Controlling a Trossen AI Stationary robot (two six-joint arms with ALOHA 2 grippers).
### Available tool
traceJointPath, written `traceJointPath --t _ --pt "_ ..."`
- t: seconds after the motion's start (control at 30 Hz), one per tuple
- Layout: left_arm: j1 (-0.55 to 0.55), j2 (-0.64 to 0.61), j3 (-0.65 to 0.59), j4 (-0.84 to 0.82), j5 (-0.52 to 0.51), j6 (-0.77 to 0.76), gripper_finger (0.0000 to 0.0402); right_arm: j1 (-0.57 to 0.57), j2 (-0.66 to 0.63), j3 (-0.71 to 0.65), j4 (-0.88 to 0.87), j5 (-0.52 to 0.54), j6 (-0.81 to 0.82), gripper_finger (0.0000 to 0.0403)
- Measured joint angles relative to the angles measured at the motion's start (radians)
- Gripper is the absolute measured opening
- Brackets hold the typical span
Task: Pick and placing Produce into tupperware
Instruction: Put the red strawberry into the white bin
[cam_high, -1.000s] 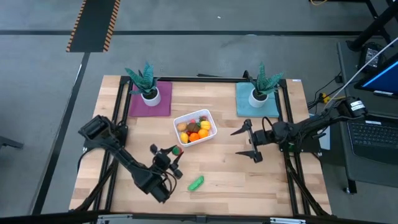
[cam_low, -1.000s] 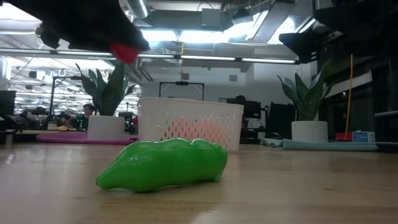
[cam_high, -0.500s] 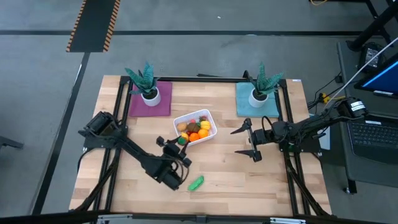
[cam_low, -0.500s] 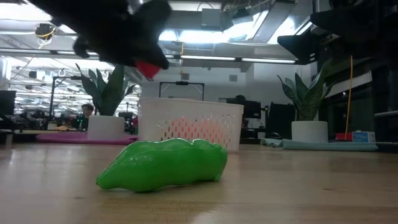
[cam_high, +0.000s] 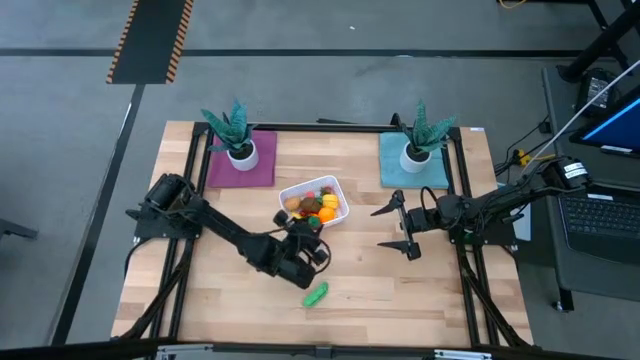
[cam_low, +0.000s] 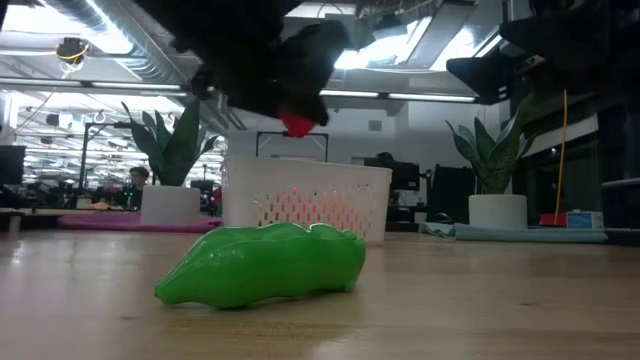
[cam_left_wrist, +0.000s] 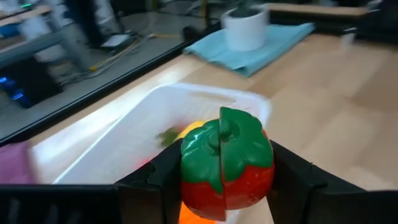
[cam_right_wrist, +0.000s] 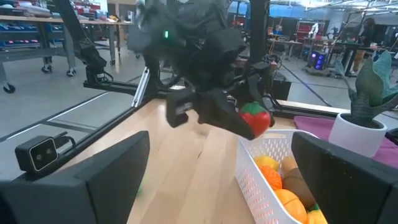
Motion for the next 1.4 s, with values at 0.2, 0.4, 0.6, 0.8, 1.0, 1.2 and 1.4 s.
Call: traceJointPath --t 0.2,0.4,0.6,0.8,1.0,1.2,1.4 --pt "0.043 0.0 0.0 0.295 0.079 0.331 0.0165 0.0 0.0 0.0 -0.021 0.0 0.005 0.0391" --pt "0.099 0.0 0.0 0.376 0.197 0.441 0.0165 0.001 0.0 0.0 -0.028 -0.042 0.008 0.0391" --pt "0.148 -0.006 -0.001 0.459 0.301 0.537 0.0165 0.002 0.0 0.0 -0.053 -0.044 0.029 0.0391" --pt "0.226 -0.011 0.0 0.652 0.501 0.694 0.0165 0.002 0.0 0.0 -0.053 -0.033 0.008 0.0391" --pt "0.271 -0.011 -0.007 0.653 0.553 0.717 0.0165 0.001 0.0 0.0 -0.082 0.048 0.009 0.0391" --pt "0.3 -0.1 -0.177 0.786 0.561 0.694 0.0165 0.001 0.0 0.0 -0.102 0.149 0.023 0.0391" --pt "0.286 -0.259 -0.437 1.025 0.598 0.674 0.0165 0.0 0.0 0.0 -0.102 0.154 0.002 0.0391"
